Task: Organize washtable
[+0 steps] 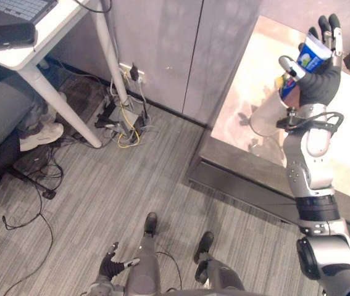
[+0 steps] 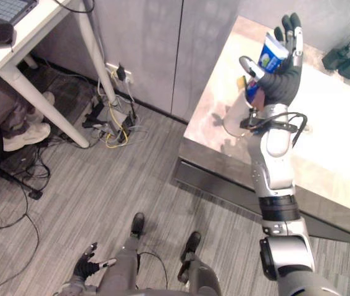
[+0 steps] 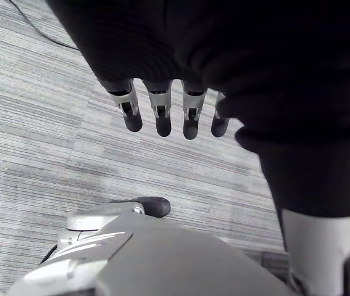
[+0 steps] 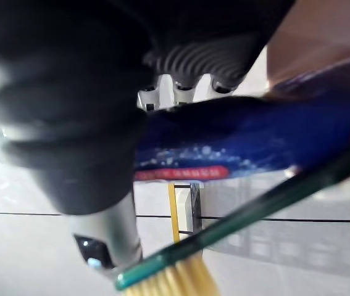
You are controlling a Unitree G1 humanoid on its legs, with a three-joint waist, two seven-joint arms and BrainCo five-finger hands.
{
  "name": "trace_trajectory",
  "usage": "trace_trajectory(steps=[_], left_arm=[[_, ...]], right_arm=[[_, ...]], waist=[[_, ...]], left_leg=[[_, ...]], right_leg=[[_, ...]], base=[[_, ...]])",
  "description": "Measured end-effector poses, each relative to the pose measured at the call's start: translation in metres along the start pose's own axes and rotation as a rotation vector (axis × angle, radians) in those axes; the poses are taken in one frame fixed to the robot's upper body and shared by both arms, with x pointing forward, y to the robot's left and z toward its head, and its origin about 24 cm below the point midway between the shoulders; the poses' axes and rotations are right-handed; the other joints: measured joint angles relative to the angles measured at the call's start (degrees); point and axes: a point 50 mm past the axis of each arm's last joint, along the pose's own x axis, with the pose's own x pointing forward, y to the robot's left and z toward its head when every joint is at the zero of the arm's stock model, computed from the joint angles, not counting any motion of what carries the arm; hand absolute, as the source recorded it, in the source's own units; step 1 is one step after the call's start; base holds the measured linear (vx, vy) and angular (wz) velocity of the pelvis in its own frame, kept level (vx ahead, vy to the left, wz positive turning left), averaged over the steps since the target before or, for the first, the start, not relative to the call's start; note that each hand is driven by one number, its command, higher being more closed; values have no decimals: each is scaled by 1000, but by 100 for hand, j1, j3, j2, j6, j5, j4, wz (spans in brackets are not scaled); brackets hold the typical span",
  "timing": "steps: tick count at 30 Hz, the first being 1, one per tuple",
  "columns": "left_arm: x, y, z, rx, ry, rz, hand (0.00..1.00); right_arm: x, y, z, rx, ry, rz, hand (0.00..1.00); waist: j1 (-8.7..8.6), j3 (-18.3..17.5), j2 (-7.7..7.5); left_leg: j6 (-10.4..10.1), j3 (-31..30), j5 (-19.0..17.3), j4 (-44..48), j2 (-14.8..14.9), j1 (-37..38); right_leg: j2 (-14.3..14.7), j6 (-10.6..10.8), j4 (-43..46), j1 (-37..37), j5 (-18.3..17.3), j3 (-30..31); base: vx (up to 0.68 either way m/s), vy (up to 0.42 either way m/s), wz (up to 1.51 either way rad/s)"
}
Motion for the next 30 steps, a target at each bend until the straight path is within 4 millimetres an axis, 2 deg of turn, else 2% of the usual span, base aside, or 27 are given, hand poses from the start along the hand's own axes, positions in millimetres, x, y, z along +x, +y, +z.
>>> trace_trajectory(steps=[13, 20, 23, 27, 30], left_arm=[[0, 0, 0, 0, 0, 0, 0], [0, 0, -1, 2, 4, 0, 0], [-1, 1, -2, 7, 10, 0, 0], [-1, 1, -3, 30, 11, -2, 0], [-4, 1, -11, 56, 38, -5, 0]], right_arm=[[0, 0, 0, -1, 3, 0, 0], [0, -2, -2, -5, 16, -7, 0], [-4, -10, -1, -13, 16, -30, 0], [-7, -31, 11, -48, -21, -83, 0], [-12, -39, 19, -75, -44, -82, 0]], waist=[[-4, -1, -2], [-64, -6, -9], [-127, -10, -16], [-160, -16, -20], [-271, -223, -29]], left_leg=[[18, 24, 13, 0, 1, 19], [8, 107, 28, 0, 0, 132], [38, 135, 2, -1, -6, 280], [44, 174, -35, -2, -12, 399], [60, 185, -60, -3, -13, 474]], right_leg=[[-1, -2, 4, 4, 3, 24], [-9, -2, 26, 62, 4, 94], [-20, 3, 18, 203, 0, 107], [-34, 8, -18, 318, 0, 133], [-60, 62, -113, 429, -1, 133]], base=[[0, 0, 0], [0, 0, -4], [3, 1, -1], [-1, 5, -2], [0, 0, 0]])
